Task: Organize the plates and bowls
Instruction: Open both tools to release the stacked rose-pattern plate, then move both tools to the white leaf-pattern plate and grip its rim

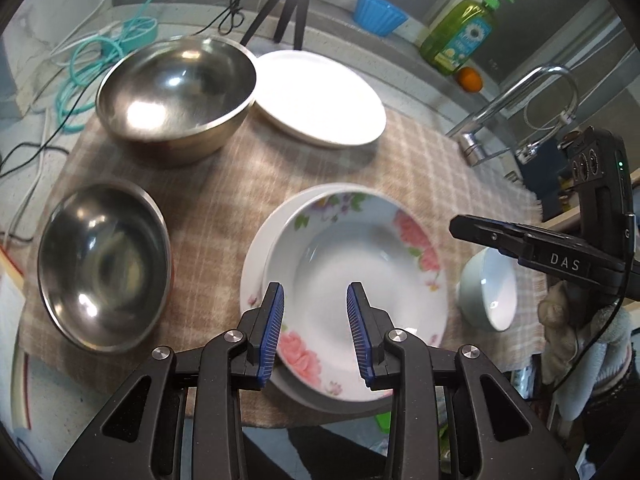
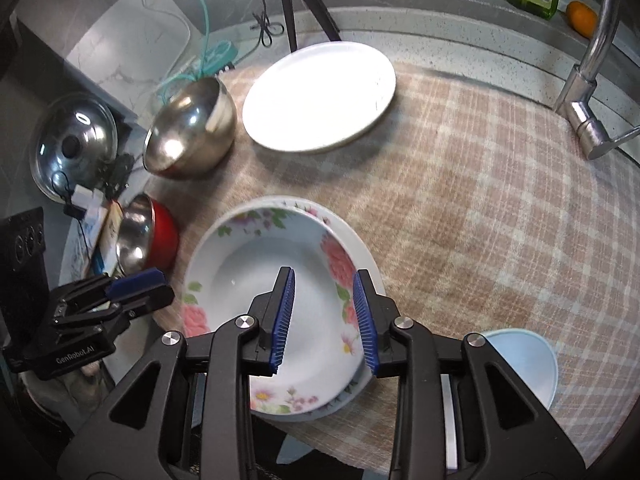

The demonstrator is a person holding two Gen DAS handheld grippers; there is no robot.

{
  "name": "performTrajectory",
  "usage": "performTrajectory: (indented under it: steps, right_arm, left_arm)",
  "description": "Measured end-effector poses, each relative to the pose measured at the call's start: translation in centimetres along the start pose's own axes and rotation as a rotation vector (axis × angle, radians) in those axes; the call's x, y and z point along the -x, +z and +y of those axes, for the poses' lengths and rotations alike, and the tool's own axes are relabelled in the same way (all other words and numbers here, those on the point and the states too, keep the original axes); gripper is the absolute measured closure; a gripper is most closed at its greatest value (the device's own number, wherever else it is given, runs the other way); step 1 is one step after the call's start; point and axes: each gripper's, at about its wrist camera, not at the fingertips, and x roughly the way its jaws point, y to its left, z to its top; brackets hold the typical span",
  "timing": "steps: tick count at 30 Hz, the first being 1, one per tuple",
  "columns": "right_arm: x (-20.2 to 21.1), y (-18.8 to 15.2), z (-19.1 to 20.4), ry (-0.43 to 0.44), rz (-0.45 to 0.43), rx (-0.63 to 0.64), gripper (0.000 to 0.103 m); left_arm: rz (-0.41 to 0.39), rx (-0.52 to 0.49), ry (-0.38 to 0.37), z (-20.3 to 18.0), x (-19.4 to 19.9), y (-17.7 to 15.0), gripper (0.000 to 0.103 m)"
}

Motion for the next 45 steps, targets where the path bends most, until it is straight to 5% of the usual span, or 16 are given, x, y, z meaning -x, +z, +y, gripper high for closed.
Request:
performTrajectory:
  steps: [13, 23, 34, 45]
  right_arm:
    - [1.2, 3.7, 0.2, 0.1, -0.104, -0.179, 0.071]
    - [-1.8, 6.4, -1.0, 0.114, -0.115, -0.337, 0.072]
    - [-5.5, 8.5, -3.8, 0.09, -0.111, -0.466, 0.071]
    - [-8.3, 9.7, -6.1, 0.071, -0.07, -0.516, 0.072]
  left_arm:
    - [-0.024, -0.117, -0.056, 1.6, 3.4, 11.1, 0.072]
    - [0.086, -0.222, 0.016, 4.2, -1.6, 20.6, 0.072]
    - [0.24, -0.313, 0.047, 3.7, -8.9, 25.1, 0.072]
    - [0.352, -0.338, 0.065, 4.0, -13.8, 26.3, 0.072]
